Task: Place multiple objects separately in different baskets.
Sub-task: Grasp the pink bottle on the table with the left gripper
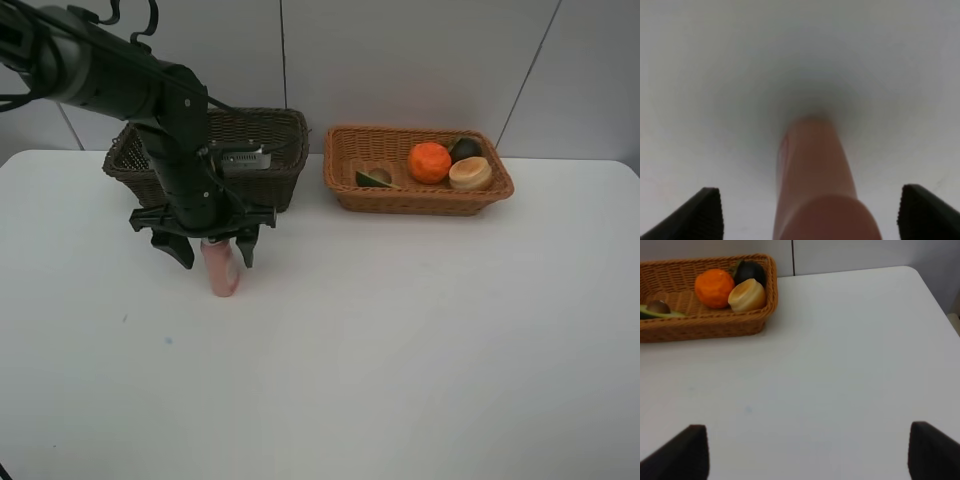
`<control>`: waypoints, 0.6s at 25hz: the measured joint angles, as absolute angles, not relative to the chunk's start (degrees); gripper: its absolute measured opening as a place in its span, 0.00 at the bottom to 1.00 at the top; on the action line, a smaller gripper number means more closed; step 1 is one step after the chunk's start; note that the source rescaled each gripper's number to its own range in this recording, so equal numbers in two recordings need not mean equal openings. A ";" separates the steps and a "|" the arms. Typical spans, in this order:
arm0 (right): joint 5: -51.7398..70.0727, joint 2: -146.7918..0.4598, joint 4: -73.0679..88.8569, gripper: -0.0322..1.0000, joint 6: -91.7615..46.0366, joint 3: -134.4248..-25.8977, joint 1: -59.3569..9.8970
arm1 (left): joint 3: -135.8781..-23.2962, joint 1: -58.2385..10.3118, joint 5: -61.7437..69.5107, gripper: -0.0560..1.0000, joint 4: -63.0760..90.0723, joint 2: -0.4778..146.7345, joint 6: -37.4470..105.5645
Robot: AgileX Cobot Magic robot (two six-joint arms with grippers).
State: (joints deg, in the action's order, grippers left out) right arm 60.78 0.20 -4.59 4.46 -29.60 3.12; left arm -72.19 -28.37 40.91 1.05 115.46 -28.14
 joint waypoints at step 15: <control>60.78 0.20 -4.59 1.00 4.46 -29.60 3.12 | -72.19 -28.37 41.08 0.08 1.12 115.46 -28.92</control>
